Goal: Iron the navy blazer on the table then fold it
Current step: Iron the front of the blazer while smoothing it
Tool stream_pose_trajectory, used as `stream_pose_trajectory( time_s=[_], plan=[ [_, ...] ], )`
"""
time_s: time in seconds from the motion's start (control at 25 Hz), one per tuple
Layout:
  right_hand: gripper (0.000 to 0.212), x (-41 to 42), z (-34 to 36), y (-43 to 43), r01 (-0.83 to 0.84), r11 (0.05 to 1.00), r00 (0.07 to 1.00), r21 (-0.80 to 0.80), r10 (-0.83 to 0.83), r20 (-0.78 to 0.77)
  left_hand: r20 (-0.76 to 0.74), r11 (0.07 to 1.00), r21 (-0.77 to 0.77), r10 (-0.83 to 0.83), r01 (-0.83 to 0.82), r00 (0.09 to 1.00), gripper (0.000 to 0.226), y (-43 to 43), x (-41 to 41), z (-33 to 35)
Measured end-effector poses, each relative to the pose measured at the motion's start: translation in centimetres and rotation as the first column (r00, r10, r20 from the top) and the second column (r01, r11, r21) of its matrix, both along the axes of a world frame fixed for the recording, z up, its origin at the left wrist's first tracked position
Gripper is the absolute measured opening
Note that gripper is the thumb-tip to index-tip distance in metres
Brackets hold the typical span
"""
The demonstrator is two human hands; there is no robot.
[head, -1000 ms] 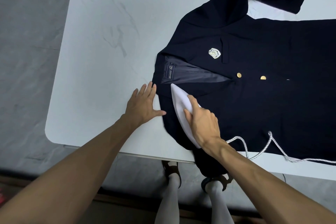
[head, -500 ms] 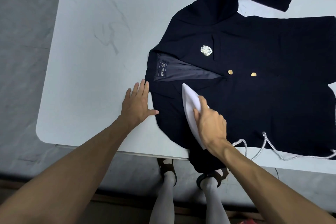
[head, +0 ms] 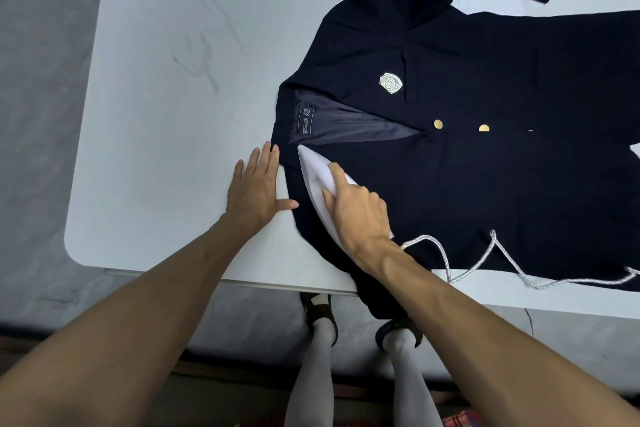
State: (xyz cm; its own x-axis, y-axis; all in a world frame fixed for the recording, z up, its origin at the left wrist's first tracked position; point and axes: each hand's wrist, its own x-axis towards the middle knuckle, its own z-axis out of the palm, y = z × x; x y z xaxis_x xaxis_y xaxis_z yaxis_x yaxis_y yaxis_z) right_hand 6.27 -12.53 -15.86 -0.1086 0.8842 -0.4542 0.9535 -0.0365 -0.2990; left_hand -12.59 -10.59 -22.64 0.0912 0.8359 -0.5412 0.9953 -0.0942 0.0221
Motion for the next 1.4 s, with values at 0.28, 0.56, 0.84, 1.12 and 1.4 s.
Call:
stream_pose_trajectory(
  time_s=[0.28,0.56,0.84,1.12,1.4],
  plan=[
    [0.040,9.5,0.8,0.6,0.230,0.972,0.971,0.045,-0.233,0.057,-0.006,0.999,-0.029,0.028,-0.028,1.000,0.115,0.1,0.5,0.8],
    [0.035,11.2,0.6,0.4,0.251,0.965,0.967,0.081,-0.253,0.020,0.205,0.857,0.154,-0.514,0.491,0.833,0.070,-4.3,6.1,2.2],
    [0.034,11.4,-0.1,0.3,0.237,0.967,0.970,0.094,-0.241,0.032,0.097,0.827,-0.104,-0.545,0.553,0.833,0.078,-5.2,6.3,0.9],
    [0.033,11.4,-0.1,0.3,0.240,0.966,0.968,0.099,-0.246,0.045,0.197,0.879,-0.050,-0.457,0.474,0.868,0.057,-4.8,5.5,2.4],
    [0.031,11.1,0.1,0.3,0.261,0.960,0.962,0.097,-0.267,0.054,0.081,0.876,-0.080,-0.470,0.476,0.879,0.076,-6.1,7.4,0.8]
  ],
)
